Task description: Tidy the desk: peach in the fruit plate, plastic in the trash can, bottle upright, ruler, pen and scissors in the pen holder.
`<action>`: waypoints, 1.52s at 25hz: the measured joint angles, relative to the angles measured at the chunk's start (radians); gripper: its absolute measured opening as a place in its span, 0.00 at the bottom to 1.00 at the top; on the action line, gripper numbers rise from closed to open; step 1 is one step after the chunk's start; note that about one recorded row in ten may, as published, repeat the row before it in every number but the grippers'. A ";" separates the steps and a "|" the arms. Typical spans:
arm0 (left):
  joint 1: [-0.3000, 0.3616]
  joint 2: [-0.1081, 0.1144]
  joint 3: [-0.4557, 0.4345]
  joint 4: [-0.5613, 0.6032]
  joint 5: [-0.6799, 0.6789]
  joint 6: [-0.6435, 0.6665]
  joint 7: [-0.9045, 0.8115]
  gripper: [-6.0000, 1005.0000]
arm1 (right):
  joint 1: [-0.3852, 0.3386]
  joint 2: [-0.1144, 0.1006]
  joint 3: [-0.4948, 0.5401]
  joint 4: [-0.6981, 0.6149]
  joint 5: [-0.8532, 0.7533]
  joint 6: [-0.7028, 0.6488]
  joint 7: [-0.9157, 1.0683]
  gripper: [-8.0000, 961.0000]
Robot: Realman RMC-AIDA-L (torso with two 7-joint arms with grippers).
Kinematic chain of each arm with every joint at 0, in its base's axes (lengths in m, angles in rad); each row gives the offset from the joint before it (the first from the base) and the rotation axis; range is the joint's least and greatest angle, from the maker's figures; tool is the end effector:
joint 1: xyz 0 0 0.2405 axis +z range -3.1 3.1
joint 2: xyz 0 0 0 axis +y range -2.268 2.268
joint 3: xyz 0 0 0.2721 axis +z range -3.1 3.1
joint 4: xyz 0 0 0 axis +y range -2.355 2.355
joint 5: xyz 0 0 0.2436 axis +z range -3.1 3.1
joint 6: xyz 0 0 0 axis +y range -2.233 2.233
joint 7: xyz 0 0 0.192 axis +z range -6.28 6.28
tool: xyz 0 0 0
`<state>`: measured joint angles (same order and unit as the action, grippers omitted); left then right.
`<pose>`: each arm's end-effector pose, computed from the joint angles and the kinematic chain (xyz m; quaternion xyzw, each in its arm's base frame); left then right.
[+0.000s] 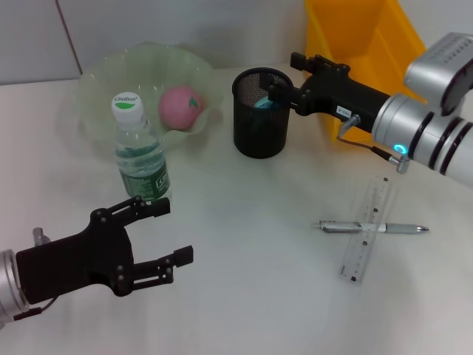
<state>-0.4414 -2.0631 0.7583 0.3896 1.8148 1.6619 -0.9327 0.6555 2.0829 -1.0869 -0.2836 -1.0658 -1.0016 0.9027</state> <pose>-0.2861 0.3170 -0.0801 -0.9286 -0.1204 -0.3293 0.1217 0.2526 0.4696 -0.0848 -0.8496 0.2271 0.3175 0.3548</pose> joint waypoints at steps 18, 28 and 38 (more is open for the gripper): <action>0.016 0.000 0.078 0.106 0.061 0.009 -0.104 0.84 | -0.289 -0.012 0.102 -0.535 -0.529 -0.357 0.693 0.79; 0.019 -0.001 0.078 0.126 0.078 0.008 -0.102 0.84 | -0.261 -0.010 0.165 -0.869 -0.972 -0.546 1.188 0.79; 0.008 -0.001 0.078 0.135 0.078 0.009 -0.100 0.84 | -0.066 -0.012 0.075 -1.084 -1.420 -0.671 1.715 0.79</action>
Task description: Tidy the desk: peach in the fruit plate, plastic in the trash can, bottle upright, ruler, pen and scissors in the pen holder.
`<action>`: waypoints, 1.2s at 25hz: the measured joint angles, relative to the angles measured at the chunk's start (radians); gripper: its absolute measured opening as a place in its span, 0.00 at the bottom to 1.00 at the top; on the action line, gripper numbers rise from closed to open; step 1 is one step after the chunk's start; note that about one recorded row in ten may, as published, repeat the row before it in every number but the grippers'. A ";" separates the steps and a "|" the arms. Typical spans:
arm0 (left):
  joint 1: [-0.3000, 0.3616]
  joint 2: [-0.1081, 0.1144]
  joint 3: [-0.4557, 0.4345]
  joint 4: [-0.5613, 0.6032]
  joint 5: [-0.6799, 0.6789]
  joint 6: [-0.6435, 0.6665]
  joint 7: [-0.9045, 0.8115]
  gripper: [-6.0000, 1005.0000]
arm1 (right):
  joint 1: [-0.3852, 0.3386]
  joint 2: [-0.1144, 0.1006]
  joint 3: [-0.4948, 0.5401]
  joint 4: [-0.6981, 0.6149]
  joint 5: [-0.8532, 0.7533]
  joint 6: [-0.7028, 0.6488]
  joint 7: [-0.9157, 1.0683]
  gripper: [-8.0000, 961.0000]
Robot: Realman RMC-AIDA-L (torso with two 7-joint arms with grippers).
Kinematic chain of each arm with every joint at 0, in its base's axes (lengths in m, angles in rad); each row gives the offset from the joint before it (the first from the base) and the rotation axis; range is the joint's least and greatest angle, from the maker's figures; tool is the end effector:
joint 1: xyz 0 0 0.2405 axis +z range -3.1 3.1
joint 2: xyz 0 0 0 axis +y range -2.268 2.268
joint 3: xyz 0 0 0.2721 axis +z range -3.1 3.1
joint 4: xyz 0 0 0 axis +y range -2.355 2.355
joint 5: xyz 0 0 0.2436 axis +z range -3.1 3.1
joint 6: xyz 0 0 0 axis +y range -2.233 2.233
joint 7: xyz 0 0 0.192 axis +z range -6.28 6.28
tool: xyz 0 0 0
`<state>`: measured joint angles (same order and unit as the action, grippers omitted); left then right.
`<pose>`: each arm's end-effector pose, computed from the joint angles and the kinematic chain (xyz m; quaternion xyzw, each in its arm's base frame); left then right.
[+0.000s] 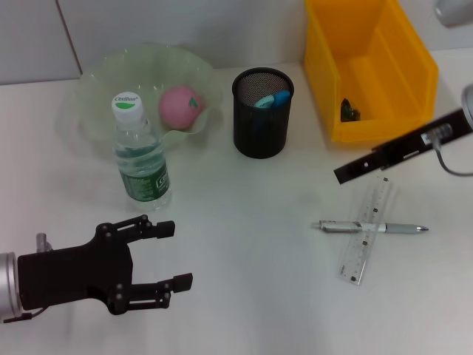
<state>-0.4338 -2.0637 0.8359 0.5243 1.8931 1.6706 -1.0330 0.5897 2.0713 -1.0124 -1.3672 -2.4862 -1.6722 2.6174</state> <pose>-0.2868 0.3158 -0.0775 -0.9537 -0.1053 -0.2714 0.0755 0.2167 0.4120 0.0182 -0.8640 0.4686 -0.0363 0.1805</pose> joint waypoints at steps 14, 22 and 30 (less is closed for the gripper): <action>-0.002 -0.004 0.012 0.028 -0.003 0.003 -0.007 0.84 | 0.305 0.008 0.075 0.285 -0.392 -0.076 0.340 0.79; 0.001 -0.001 0.047 0.057 0.002 0.003 0.029 0.84 | 0.309 0.003 0.186 0.404 -0.428 -0.028 0.340 0.79; 0.008 0.001 0.048 0.069 0.003 0.025 0.033 0.84 | 0.285 -0.019 0.173 0.406 -0.432 0.009 0.340 0.79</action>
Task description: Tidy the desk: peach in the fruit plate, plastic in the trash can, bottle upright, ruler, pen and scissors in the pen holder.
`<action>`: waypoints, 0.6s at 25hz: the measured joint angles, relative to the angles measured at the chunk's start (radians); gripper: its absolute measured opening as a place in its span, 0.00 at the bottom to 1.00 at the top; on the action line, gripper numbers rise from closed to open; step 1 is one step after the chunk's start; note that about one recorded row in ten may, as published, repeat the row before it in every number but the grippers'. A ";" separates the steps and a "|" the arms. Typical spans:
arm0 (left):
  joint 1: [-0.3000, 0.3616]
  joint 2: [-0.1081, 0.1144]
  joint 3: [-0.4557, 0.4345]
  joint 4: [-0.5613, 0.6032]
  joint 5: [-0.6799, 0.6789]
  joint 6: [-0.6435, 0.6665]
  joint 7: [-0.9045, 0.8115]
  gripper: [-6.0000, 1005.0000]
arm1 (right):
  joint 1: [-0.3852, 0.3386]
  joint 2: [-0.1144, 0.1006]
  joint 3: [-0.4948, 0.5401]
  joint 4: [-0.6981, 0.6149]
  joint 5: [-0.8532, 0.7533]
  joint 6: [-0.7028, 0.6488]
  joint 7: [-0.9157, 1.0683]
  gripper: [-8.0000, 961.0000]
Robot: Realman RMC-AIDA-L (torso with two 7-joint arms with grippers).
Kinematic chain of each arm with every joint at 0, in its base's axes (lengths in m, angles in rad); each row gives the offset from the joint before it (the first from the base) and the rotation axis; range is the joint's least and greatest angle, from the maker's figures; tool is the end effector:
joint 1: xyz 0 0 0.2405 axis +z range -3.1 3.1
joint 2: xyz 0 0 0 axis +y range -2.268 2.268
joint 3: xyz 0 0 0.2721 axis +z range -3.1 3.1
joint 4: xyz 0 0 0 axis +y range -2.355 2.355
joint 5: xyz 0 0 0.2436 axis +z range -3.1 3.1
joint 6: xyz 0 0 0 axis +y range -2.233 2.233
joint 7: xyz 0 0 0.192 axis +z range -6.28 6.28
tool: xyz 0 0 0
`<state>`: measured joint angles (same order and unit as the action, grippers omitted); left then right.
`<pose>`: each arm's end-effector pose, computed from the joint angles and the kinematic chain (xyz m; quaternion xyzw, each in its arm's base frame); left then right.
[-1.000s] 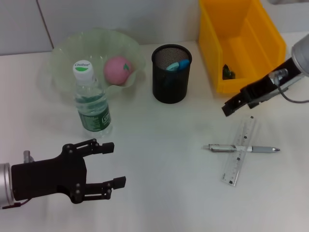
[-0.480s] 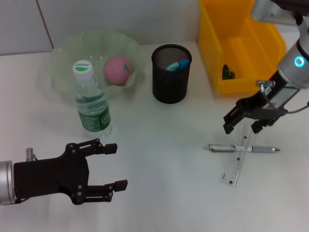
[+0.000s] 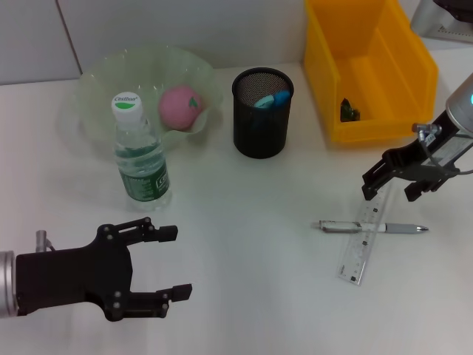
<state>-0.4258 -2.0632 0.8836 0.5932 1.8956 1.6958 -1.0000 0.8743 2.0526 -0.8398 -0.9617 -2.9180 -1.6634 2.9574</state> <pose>-0.2811 0.3147 -0.0728 -0.9631 -0.0551 -0.2555 0.0648 0.2547 0.4398 0.0022 -0.7096 0.6545 -0.1572 0.2085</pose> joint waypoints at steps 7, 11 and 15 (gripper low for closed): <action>0.005 -0.001 0.000 0.010 -0.003 0.004 -0.006 0.84 | 0.013 -0.010 -0.056 0.058 -0.001 0.065 0.000 0.79; 0.007 -0.002 0.000 0.010 -0.005 0.004 -0.008 0.84 | 0.026 -0.014 -0.080 0.102 -0.001 0.102 0.000 0.79; 0.010 -0.003 0.000 0.009 -0.006 0.004 -0.009 0.84 | 0.030 -0.017 -0.095 0.123 -0.001 0.130 0.000 0.79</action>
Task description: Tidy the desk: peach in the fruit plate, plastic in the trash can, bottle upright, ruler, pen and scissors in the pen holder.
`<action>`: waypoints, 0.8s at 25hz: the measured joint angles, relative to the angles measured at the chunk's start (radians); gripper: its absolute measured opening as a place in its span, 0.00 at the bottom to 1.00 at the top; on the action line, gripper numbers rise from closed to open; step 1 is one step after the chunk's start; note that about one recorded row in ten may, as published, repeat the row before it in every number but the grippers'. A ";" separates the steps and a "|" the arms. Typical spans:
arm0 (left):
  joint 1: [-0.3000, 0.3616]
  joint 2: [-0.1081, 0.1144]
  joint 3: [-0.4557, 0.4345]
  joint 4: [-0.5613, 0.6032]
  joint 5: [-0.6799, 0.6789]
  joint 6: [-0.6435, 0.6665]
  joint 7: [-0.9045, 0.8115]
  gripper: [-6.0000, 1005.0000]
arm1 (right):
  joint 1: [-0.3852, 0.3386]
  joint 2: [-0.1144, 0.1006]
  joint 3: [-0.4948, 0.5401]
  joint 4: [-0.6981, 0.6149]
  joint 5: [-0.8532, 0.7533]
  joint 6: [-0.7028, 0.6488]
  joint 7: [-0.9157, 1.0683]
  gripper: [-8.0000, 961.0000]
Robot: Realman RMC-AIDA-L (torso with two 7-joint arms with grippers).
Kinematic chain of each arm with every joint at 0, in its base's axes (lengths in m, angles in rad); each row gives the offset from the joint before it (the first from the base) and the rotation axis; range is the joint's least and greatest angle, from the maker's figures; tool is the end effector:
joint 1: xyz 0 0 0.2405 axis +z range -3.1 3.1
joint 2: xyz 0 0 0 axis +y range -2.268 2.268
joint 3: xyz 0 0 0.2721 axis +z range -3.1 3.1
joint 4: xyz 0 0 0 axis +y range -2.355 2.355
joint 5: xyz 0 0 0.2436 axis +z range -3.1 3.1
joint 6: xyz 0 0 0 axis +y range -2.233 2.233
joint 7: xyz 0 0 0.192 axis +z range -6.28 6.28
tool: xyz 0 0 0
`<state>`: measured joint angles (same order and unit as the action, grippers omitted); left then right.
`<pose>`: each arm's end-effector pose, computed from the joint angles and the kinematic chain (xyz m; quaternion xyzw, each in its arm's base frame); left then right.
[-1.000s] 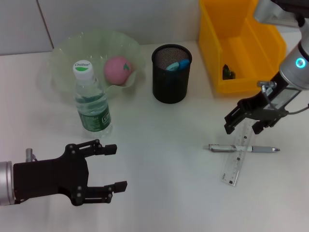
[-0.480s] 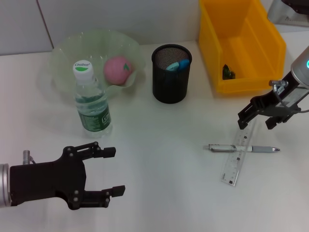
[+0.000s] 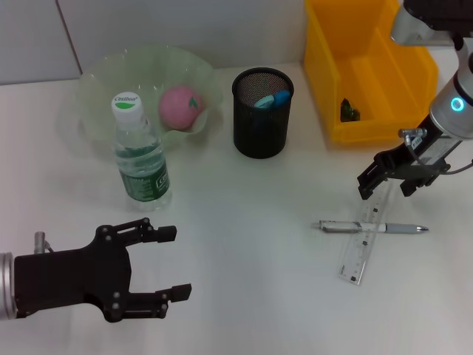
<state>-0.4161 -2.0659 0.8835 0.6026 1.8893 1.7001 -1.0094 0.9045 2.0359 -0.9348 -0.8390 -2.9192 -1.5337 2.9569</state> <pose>-0.2814 0.3131 -0.0717 -0.9618 -0.0599 -0.2587 0.0665 0.2618 0.4537 -0.0169 -0.7231 0.6246 -0.1836 0.2309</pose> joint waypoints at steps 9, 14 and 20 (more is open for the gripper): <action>0.007 0.000 -0.005 -0.001 -0.001 0.015 -0.001 0.84 | 0.006 0.004 -0.028 0.024 0.001 0.041 -0.003 0.79; 0.008 0.000 -0.005 0.000 -0.001 0.018 -0.001 0.84 | 0.012 0.006 -0.030 0.046 0.004 0.055 -0.006 0.79; 0.015 0.001 -0.003 0.002 -0.001 0.021 -0.001 0.84 | 0.015 0.014 -0.030 0.061 0.004 0.068 -0.011 0.79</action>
<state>-0.4011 -2.0654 0.8800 0.6042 1.8881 1.7207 -1.0100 0.9197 2.0499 -0.9649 -0.7780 -2.9153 -1.4660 2.9459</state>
